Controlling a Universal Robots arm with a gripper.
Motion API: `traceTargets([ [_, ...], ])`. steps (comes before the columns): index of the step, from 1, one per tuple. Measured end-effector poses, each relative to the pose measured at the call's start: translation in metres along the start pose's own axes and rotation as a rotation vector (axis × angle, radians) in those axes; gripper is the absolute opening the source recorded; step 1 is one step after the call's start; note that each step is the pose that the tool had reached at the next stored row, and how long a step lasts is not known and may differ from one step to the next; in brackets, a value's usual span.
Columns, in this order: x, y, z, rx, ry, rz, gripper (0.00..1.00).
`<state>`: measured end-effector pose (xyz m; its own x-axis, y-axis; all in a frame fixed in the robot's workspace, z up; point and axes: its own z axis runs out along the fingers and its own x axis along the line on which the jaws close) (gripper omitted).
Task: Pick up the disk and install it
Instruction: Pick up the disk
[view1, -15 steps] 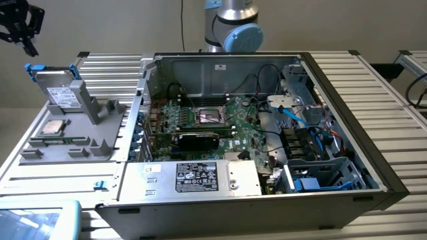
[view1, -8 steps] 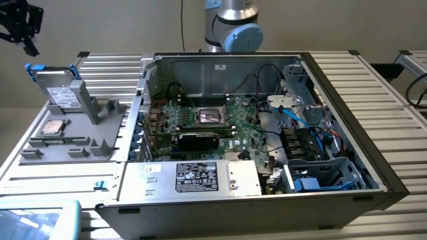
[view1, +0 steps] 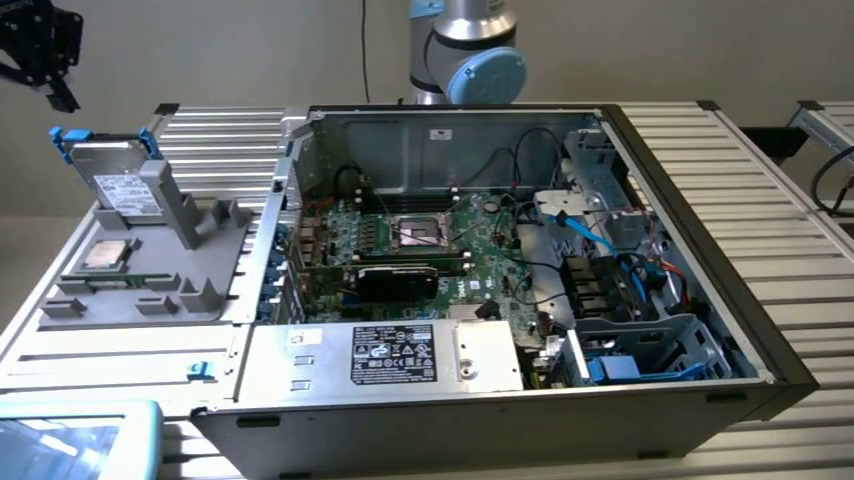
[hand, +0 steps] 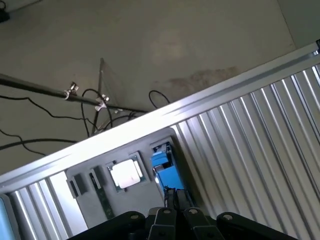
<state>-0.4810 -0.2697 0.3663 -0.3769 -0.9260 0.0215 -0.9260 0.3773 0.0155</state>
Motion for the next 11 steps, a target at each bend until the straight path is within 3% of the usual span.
traceTargets([
  [11,-0.0001,0.0001,0.0002,0.0043,0.0017,-0.194,0.11],
])
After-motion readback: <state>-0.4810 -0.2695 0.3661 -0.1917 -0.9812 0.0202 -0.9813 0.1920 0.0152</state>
